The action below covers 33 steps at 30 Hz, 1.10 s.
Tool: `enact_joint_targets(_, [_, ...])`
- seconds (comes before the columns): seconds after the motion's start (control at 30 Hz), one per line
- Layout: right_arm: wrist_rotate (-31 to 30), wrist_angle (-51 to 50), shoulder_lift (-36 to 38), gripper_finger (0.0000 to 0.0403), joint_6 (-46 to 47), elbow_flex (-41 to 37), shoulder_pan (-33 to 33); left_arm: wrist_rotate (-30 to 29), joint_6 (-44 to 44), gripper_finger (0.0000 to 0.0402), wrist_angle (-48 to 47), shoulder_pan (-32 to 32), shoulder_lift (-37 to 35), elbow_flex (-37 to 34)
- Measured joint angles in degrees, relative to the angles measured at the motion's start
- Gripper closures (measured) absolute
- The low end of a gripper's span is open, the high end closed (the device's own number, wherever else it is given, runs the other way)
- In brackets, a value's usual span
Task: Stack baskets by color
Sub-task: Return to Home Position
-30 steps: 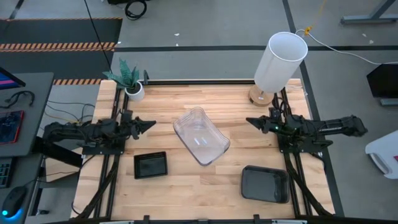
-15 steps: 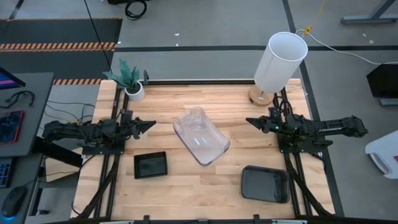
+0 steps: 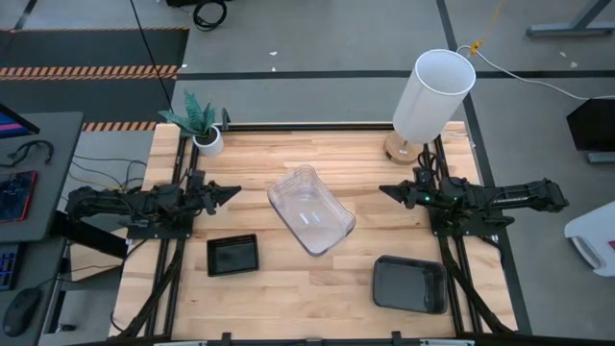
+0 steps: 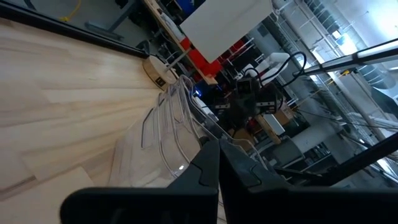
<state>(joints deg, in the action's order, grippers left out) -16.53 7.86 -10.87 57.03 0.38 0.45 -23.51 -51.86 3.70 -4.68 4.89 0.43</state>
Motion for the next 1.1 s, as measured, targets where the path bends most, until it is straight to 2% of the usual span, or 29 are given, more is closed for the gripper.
enact_joint_targets(0.37, [-0.95,-2.60,0.00,0.0395,-4.51,-0.02,0.00,1.50,1.96,0.0397,-0.13,-0.07,0.01,0.00])
enact_joint_targets(0.53, [-0.82,-4.19,0.00,0.0391,-5.16,-0.02,0.00,1.59,6.23,0.0397,-0.13,-0.07,0.88,0.00])
enact_joint_targets(0.63, [0.75,-4.53,0.00,0.0391,-7.52,-0.02,0.00,5.18,10.56,0.0397,-0.45,-0.07,2.20,0.02])
enact_joint_targets(0.77, [2.32,-4.64,0.00,0.0391,-17.47,-0.02,0.00,9.15,14.78,0.0389,-0.74,-0.09,4.02,0.00])
enact_joint_targets(0.97, [3.12,-4.74,0.00,0.0390,-32.00,-0.02,0.00,9.58,19.47,0.0375,-0.84,-0.07,6.50,0.00])
enact_joint_targets(1.03, [3.12,-4.90,0.00,0.0390,-42.60,-0.02,0.00,9.64,27.78,0.0373,-0.90,-0.07,7.58,0.00])
enact_joint_targets(1.1, [3.14,-4.88,0.00,0.0390,-54.57,-0.02,0.00,9.81,42.43,0.0374,-0.92,-0.07,8.94,0.00])
